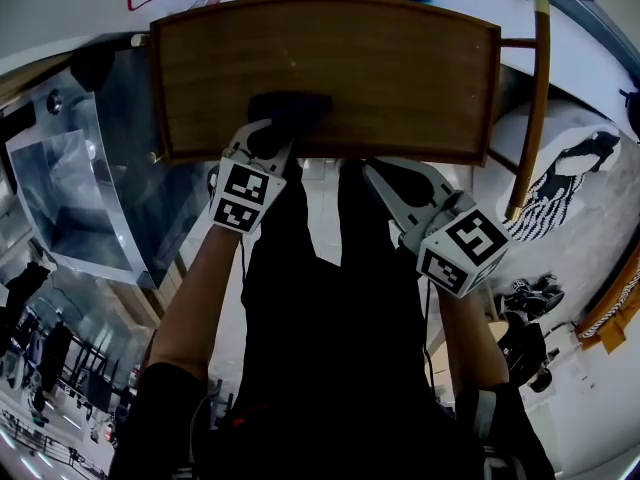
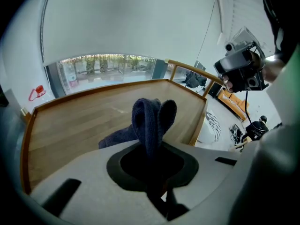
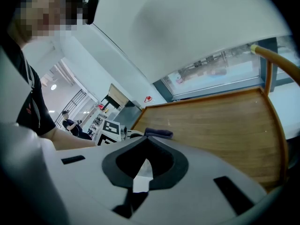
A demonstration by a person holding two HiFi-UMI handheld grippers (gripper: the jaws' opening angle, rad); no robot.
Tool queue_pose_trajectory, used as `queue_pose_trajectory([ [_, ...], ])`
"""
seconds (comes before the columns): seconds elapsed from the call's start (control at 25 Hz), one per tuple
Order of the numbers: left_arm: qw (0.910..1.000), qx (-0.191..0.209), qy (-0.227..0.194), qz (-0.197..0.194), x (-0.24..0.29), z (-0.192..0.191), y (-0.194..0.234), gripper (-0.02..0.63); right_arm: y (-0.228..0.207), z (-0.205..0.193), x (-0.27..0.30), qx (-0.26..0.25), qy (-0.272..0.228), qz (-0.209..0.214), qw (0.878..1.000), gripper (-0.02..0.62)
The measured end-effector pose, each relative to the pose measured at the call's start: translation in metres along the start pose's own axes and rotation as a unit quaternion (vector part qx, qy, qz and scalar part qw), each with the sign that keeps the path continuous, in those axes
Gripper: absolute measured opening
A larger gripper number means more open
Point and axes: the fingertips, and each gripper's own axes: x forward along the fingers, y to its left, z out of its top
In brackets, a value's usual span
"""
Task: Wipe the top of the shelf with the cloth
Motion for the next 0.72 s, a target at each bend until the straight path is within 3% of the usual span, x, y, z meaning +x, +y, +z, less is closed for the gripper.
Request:
queue_pose_trajectory([
  [0.24, 0.9998, 0.010, 0.011, -0.012, 0.012, 0.008, -0.012, 0.054, -0.012, -0.001, -0.016, 0.006, -0.009, -0.006, 1.000, 0.005],
  [0.72, 0.9964, 0.040, 0.026, -0.070, 0.052, 0.040, -0.071, 0.054, -0.042, -0.003, -0.052, 0.025, -0.033, -0.022, 0.999, 0.005],
])
